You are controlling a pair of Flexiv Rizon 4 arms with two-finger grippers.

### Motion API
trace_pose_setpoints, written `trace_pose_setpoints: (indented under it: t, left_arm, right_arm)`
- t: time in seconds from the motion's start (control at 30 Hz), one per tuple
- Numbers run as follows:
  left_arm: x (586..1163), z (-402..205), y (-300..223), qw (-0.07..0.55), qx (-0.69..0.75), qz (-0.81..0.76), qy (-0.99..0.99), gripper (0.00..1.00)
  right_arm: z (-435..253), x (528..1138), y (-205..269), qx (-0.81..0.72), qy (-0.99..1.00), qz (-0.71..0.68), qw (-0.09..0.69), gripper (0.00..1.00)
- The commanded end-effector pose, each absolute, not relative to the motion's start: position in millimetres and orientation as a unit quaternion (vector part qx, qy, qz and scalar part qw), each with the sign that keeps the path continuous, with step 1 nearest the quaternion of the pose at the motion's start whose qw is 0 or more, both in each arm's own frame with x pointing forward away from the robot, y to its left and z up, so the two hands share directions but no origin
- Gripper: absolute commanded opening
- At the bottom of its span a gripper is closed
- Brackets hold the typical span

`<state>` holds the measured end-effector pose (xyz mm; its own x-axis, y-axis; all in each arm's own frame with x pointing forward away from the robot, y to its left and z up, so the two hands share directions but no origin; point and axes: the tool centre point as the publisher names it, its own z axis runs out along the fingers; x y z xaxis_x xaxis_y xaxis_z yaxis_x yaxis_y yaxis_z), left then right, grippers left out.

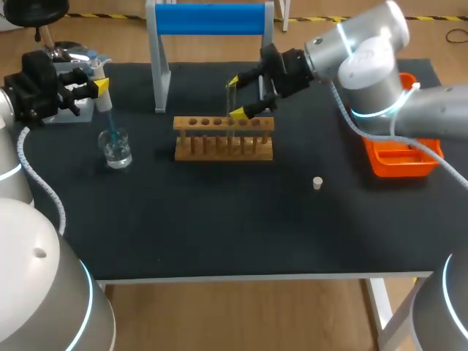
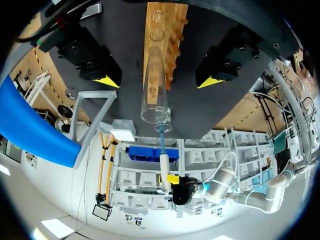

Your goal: Invert the test tube, pick up the pipette, mount the tip to pipette, aspirate from beaker and dispense into the tube, eject the tip, return the pipette, and cap with the stopper.

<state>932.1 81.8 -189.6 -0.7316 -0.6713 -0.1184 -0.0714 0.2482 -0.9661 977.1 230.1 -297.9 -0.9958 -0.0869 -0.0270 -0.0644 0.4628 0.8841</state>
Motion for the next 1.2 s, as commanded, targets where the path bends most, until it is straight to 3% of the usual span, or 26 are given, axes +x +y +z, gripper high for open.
trace_pose_setpoints:
  t: [0.03, 1.2]
  left_arm:
    - [932, -189, 82, 0.269, -0.251, -0.560, 0.743, 0.00]
    - [932, -189, 82, 0.269, -0.251, -0.560, 0.743, 0.00]
  right_arm:
    - [-300, 974, 234, 0.036, -0.858, -0.513, 0.001, 1.00]
    - [-307, 978, 244, 0.044, -0.886, -0.461, -0.020, 1.00]
